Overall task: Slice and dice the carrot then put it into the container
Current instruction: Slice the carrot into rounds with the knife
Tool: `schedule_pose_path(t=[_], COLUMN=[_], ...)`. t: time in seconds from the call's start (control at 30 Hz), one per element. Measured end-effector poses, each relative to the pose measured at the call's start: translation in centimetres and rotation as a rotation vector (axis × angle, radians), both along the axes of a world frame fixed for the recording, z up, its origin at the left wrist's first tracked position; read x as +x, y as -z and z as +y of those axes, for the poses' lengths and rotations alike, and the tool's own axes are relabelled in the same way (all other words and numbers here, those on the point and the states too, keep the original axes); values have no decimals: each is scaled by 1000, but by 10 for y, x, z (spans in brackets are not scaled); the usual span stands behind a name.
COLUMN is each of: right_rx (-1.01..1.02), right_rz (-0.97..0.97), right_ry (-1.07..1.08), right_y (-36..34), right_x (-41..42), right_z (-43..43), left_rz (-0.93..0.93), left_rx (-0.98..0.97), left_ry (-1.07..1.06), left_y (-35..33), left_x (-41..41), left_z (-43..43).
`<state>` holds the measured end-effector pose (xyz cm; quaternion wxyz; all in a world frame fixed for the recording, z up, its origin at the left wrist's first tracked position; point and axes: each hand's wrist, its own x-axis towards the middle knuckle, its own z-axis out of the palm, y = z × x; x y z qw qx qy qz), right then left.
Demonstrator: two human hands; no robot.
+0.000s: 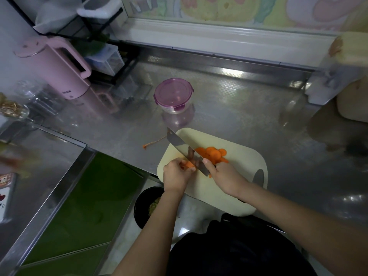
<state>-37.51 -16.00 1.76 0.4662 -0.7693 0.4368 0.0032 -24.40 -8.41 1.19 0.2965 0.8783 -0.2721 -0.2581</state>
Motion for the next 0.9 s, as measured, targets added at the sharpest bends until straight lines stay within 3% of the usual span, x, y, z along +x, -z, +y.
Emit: schedule_pose_path(t=[0.43, 0.57, 0.73, 0.9], right_rx=[18, -103, -115, -114], right_rz=[52, 22, 284, 262], right_ry=[-51, -21, -100, -70], right_y=[-11, -14, -14, -12], right_x=[8, 24, 43, 54], right_z=[-2, 0, -5, -7], left_rz=[24, 30, -3, -43], left_rx=[-14, -10, -28, -39], left_ry=[-8, -15, 3, 46], left_y=[0, 1, 2, 1], left_x=[-1, -1, -1, -1], left_z=[-2, -3, -2, -2])
